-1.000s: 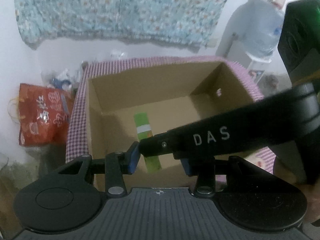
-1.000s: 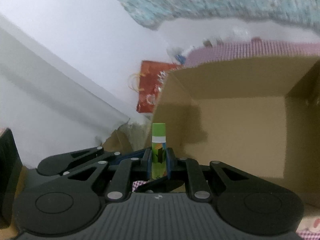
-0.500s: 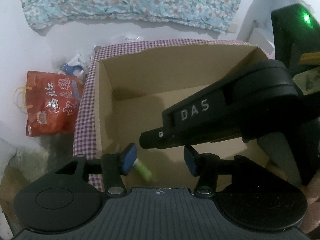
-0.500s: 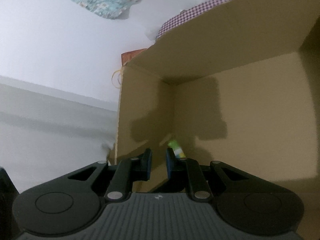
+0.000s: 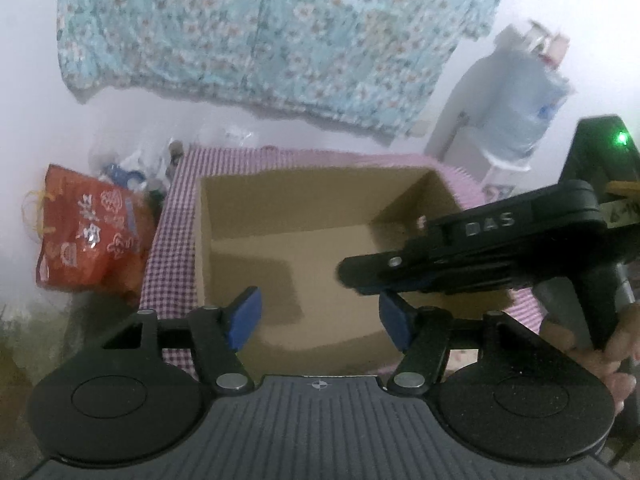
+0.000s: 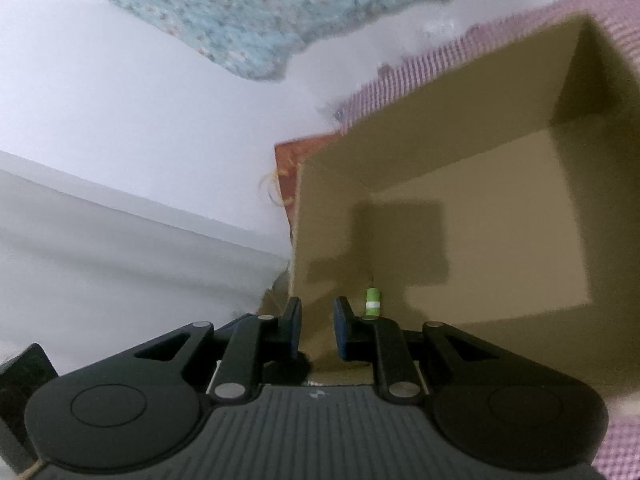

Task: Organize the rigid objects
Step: 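Return the right tool to the table and grasp the black cylinder, then carry the black cylinder into the box and release it, then return the right tool and grasp the small black oval object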

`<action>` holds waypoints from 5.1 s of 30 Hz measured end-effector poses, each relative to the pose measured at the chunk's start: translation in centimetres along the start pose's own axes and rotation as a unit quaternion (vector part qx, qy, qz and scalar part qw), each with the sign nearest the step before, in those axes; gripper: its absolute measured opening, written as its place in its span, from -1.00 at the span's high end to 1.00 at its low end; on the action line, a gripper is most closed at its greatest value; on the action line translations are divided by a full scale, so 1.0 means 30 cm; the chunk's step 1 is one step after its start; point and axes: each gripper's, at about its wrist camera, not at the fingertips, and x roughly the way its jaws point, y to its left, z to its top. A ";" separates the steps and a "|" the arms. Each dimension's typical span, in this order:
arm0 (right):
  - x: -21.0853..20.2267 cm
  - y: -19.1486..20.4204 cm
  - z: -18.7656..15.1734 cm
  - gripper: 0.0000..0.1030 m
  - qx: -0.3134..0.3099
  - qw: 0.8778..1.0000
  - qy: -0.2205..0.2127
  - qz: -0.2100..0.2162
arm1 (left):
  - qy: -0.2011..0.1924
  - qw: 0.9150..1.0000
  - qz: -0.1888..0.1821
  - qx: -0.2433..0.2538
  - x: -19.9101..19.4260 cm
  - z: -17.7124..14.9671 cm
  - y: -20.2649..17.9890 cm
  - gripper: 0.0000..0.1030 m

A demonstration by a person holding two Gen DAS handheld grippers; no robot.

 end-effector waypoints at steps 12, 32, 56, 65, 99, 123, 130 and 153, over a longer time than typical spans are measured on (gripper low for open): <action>-0.417 -0.014 -0.373 0.53 -0.055 0.994 -0.092 -0.023 | 0.001 0.998 -0.056 0.032 -0.156 -0.193 -0.143 -0.34; -0.111 -0.286 -0.592 0.44 -0.036 0.985 -0.007 -0.166 | 0.103 0.985 -0.040 0.132 0.175 -0.533 -0.340 0.25; -0.180 -0.462 -0.605 0.55 0.028 0.988 -0.007 -0.149 | 0.165 0.974 -0.072 0.135 0.323 -0.525 -0.418 0.25; -0.193 -0.493 -0.606 0.54 0.054 0.991 -0.015 -0.120 | 0.181 0.972 -0.055 0.141 0.383 -0.516 -0.445 0.35; -0.393 0.168 -0.519 0.54 -0.120 0.984 -0.116 -0.061 | -0.032 0.988 0.014 0.153 -0.156 -0.272 -0.366 0.50; 0.394 -0.057 0.172 0.54 0.017 0.994 0.081 -0.073 | 0.129 0.987 0.083 0.046 0.416 0.086 0.057 0.49; 0.529 -0.123 0.179 0.55 0.037 0.991 0.097 -0.083 | 0.134 0.985 0.097 0.048 0.443 0.104 0.080 0.45; -0.105 0.063 -0.048 0.50 0.000 1.000 -0.025 -0.002 | 0.021 1.000 -0.007 0.000 -0.066 0.025 -0.048 0.05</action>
